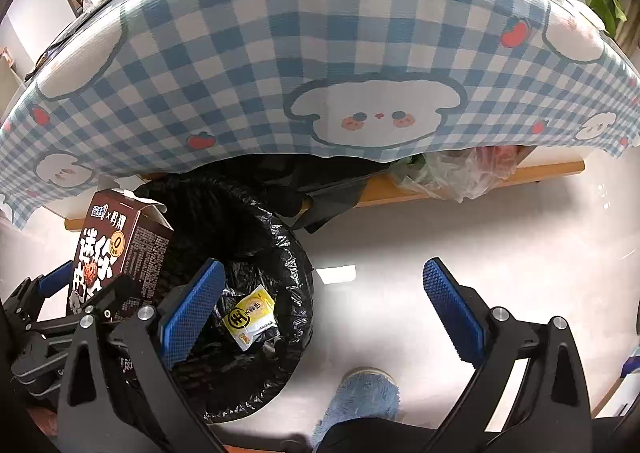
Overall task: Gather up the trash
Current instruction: 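Move the brown cookie box in the left tool over the bin opening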
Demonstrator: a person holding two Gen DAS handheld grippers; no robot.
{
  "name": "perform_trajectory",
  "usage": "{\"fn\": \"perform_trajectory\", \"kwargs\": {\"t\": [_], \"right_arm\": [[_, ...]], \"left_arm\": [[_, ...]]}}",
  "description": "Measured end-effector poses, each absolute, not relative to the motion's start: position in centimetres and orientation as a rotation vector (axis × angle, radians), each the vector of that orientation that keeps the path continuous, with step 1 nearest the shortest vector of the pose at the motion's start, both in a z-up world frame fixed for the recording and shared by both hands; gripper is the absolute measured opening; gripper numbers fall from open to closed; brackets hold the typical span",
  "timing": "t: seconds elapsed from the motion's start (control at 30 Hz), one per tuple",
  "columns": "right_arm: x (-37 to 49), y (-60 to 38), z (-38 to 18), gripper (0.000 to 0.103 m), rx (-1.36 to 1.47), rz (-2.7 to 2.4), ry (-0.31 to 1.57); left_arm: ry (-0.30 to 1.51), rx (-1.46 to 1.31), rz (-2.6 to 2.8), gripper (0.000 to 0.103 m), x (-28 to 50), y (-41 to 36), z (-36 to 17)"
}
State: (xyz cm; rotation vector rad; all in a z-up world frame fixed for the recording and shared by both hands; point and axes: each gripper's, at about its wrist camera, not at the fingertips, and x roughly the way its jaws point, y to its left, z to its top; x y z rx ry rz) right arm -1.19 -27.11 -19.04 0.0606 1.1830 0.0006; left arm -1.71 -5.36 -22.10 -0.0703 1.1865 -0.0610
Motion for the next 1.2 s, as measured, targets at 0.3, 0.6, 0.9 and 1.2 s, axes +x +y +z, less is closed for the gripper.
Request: {"fn": "perform_trajectory", "kwargs": {"t": [0.3, 0.6, 0.9, 1.2], "right_arm": [[-1.15, -26.75, -19.07, 0.096, 0.058, 0.008, 1.185], [-1.20, -26.66, -19.18, 0.096, 0.052, 0.014, 1.186], [-0.96, -26.51, -19.29, 0.096, 0.051, 0.018, 1.188], [-0.94, -26.19, -19.25, 0.096, 0.047, 0.023, 1.185]], "left_arm": [[1.177, -0.079, -0.079, 0.097, -1.75, -5.50, -22.16], [1.211, -0.077, -0.081, 0.098, -1.70, -5.68, -22.57], [1.235, -0.059, -0.114, 0.098, -1.56, -6.02, -22.72], [1.254, -0.054, -0.141, 0.098, -1.39, -6.40, -22.90]]}}
